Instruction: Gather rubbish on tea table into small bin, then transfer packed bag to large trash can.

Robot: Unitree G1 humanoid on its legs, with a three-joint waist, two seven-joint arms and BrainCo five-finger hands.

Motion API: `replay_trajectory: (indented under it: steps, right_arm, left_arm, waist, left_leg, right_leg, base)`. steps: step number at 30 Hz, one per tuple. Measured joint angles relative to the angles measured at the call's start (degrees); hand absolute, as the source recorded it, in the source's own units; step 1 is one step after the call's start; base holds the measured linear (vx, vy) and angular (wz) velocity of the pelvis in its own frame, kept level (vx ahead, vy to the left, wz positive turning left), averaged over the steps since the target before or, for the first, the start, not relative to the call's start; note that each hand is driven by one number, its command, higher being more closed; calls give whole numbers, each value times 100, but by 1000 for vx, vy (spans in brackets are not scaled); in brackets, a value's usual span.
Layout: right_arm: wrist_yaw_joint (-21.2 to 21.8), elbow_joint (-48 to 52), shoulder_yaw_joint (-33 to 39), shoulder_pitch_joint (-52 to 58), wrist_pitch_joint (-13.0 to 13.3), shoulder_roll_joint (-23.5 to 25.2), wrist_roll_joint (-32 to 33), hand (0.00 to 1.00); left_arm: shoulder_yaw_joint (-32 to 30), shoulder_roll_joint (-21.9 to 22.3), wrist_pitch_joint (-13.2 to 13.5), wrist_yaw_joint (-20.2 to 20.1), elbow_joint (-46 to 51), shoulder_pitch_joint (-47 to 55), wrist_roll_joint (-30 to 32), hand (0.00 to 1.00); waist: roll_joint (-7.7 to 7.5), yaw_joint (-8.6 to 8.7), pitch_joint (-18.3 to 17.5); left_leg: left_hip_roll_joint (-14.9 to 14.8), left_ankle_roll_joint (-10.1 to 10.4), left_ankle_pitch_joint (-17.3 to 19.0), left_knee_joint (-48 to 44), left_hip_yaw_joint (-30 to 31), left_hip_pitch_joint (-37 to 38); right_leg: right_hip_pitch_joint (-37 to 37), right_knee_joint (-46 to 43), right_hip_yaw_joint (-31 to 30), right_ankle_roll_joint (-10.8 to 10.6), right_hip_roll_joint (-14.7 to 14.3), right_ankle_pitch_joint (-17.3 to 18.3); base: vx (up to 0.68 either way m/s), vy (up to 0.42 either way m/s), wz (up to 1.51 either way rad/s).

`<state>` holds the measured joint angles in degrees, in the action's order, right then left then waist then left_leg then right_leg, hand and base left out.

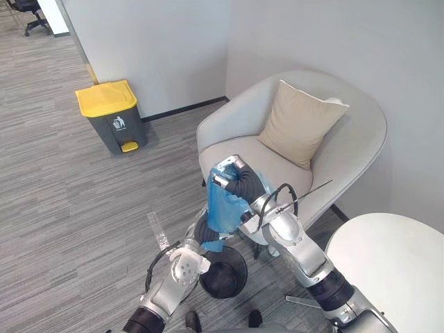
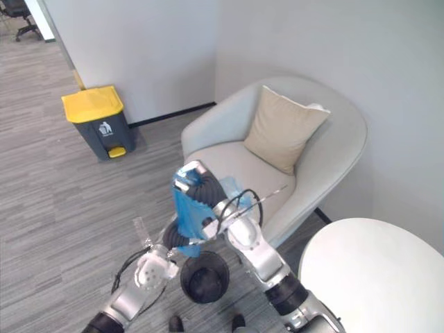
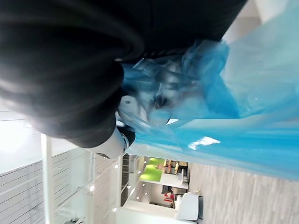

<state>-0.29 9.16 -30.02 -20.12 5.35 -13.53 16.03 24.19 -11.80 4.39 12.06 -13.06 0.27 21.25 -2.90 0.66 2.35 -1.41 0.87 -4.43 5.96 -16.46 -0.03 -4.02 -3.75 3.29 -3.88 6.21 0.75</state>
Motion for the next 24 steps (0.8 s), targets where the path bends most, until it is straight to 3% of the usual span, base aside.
replay_trajectory:
  steps: [8, 12, 13, 19, 24]
  right_arm:
    - [31, 19, -240, -59, -1, 253, 185, 100]
    - [10, -26, -634, -115, 0, 467, 253, 100]
    - [13, -107, -770, -115, 0, 542, 261, 100]
    - [-74, -173, -920, -114, 0, 625, 545, 100]
    - [-74, -173, -967, -114, 0, 640, 790, 100]
  left_arm:
    - [-55, 172, 0, 10, 9, 50, -119, 0]
    - [42, 410, -165, 132, -39, -24, -78, 0]
    - [115, 494, -227, 195, -211, -187, -5, 100]
    - [196, 599, -447, 689, -682, -688, 120, 100]
    - [196, 594, -480, 801, -739, -769, 110, 100]
  waist:
    - [7, -32, -66]
    - [-8, -22, -84]
    - [-19, -24, -91]
    - [-84, 21, -134]
    - [-123, 32, -159]
  left_leg:
    - [18, -15, -54, 36, 1, 11]
    - [-20, 19, -44, 37, -6, 3]
    - [-23, 31, -46, 37, -5, -1]
    - [-26, 43, -61, 37, -36, -10]
    - [-22, 33, -67, 36, -73, -15]
  right_leg:
    - [-35, -100, 7, -4, 1, 4]
    - [-94, -90, -16, -3, 4, 5]
    - [-94, -85, -16, 3, 4, 8]
    - [-104, -35, -69, 24, -4, -30]
    - [-109, 11, -107, -13, -7, -83]
  base:
    - [-9, 2, 0]
    - [-41, 1, -1]
    - [0, 0, 0]
    - [-2, 0, -3]
    - [10, 0, -4]
